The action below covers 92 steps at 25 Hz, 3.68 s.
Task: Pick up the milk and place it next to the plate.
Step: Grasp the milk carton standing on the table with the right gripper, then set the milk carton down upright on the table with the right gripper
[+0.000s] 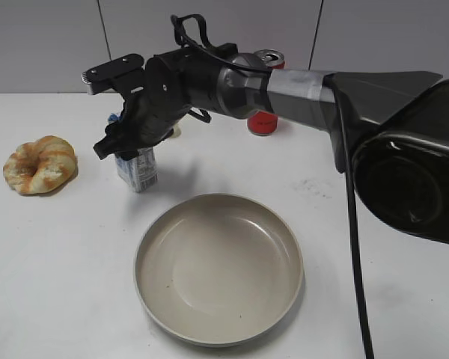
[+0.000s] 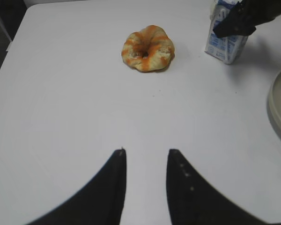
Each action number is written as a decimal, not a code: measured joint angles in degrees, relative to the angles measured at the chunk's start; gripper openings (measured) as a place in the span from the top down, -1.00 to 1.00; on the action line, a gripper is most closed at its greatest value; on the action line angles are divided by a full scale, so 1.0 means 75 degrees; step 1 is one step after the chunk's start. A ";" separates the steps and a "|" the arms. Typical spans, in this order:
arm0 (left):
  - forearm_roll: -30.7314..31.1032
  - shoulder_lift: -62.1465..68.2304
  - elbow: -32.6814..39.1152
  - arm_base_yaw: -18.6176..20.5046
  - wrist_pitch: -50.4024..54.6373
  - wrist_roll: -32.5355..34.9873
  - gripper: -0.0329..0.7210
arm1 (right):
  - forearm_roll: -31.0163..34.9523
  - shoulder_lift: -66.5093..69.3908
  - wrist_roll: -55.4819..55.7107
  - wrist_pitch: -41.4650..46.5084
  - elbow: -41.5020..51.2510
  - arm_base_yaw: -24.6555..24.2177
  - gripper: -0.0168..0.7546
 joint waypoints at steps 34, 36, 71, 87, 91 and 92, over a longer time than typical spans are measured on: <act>0.0000 0.0000 0.0000 0.0000 0.0000 0.0000 0.31 | -0.0028 -0.3894 -0.0907 0.3934 0.2349 -0.2242 0.17; 0.0000 0.0000 0.0000 0.0000 0.0000 0.0000 0.31 | -0.0047 -0.4365 -0.0907 0.3987 0.2974 -0.2414 0.17; 0.0000 0.0000 0.0000 0.0000 0.0000 0.0000 0.31 | -0.0602 -0.6607 0.3557 -0.3379 1.0816 -0.2103 0.17; 0.0000 0.0000 0.0000 0.0000 0.0000 0.0000 0.31 | -0.1343 -0.6360 0.3565 -0.3849 1.0816 -0.2042 0.17; 0.0000 0.0000 0.0000 0.0000 0.0000 0.0000 0.31 | -0.1373 -0.6360 0.3565 -0.3832 1.0816 -0.2036 0.13; 0.0000 0.0000 0.0000 0.0000 0.0000 0.0000 0.31 | -0.1373 -0.6360 0.3565 -0.3802 1.0816 -0.2036 0.09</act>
